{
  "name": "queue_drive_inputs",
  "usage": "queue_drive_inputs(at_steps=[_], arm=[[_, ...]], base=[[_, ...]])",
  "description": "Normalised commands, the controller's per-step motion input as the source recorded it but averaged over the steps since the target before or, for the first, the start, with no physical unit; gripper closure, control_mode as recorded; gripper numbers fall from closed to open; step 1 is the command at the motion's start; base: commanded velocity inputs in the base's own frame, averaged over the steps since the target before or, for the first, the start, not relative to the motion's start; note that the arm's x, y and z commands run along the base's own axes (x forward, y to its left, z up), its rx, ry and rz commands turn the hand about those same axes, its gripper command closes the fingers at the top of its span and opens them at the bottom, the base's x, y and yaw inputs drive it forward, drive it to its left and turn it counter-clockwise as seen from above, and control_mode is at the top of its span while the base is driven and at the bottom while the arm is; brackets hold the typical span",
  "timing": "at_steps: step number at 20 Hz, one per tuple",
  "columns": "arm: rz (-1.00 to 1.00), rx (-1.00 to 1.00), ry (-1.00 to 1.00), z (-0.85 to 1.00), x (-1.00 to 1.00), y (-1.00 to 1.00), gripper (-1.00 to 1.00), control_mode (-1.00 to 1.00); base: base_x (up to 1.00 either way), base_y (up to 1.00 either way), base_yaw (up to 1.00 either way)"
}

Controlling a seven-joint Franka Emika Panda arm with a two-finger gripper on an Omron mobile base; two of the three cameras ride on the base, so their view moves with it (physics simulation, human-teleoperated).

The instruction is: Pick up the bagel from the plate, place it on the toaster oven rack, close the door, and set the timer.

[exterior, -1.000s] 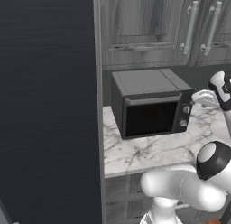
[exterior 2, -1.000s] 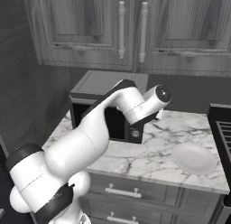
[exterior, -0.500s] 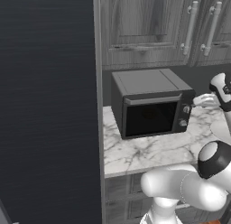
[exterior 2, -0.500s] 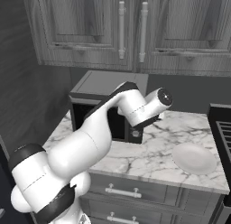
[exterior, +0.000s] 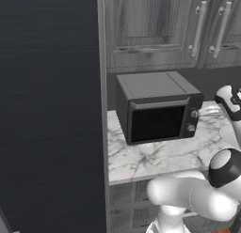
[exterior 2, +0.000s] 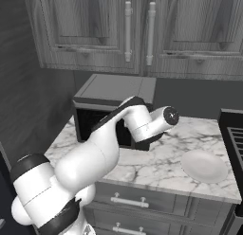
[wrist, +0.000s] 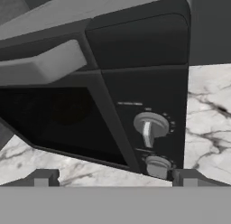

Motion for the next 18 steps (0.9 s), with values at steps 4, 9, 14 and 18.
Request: queue_drive_inputs(at_steps=[4,9,14,18], arm=[[0.0,0.0,0.06,-0.04,0.32,0.0,-1.0,-1.0],[0.0,0.0,0.1,0.0,0.35,-0.05,-1.0,-1.0],[0.0,-0.01,0.11,-0.07,0.29,-0.12,-1.0,-1.0],[0.0,-0.02,0.1,-0.23,0.17,-0.09,-1.0,-1.0]], base=[[0.0,0.0,0.0],[0.0,0.0,0.0],[0.0,0.0,0.0],[0.0,0.0,0.0]])
